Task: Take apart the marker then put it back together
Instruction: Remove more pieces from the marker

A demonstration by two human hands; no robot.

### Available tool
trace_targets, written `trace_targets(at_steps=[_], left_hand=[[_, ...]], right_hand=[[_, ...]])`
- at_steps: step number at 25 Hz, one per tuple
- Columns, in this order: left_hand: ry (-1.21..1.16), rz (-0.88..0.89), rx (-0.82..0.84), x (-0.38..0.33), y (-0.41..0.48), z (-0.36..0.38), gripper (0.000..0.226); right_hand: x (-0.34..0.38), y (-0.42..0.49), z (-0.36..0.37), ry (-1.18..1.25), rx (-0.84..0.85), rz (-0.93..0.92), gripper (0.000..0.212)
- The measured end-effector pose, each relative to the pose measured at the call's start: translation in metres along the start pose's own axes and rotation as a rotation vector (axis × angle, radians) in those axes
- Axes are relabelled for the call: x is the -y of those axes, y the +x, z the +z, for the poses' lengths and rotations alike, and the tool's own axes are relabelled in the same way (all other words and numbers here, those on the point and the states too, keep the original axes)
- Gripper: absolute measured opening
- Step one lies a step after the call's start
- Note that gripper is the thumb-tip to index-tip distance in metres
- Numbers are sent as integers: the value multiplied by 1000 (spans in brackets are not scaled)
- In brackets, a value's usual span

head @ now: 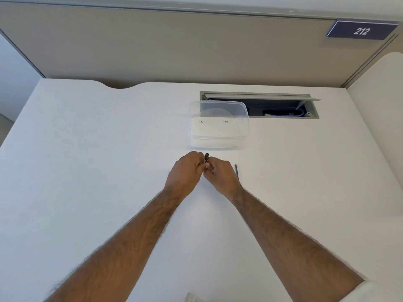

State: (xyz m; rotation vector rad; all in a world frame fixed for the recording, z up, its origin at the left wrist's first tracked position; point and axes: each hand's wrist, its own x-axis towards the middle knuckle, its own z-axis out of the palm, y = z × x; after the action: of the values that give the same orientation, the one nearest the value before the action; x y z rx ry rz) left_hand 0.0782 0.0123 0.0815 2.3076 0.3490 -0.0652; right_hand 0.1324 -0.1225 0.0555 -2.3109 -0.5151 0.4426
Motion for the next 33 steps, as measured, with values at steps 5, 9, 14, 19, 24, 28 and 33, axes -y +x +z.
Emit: trace_targets(at_steps=[5, 9, 14, 19, 24, 28, 33], left_hand=[[24, -15, 15, 5, -3, 0, 15], [-29, -44, -8, 5, -7, 1, 19], [-210, -34, -19, 11, -11, 4, 18], [-262, 31, -55, 14, -10, 3, 20], [-191, 64, -31, 15, -8, 5, 7], [-138, 37, 11, 15, -9, 6, 10], [-176, 21, -2, 12, -7, 5, 8]], right_hand=[[-4, -3, 8, -62, 47, 1, 15], [-1, -5, 9, -63, 36, -9, 24], [-3, -4, 9, -31, -40, -37, 28], [-6, -4, 7, -55, -71, -94, 18], [-6, -2, 7, -128, -69, -115, 17], [-7, 0, 5, -153, 22, -112, 19], [-5, -2, 2, -92, -27, -93, 15]])
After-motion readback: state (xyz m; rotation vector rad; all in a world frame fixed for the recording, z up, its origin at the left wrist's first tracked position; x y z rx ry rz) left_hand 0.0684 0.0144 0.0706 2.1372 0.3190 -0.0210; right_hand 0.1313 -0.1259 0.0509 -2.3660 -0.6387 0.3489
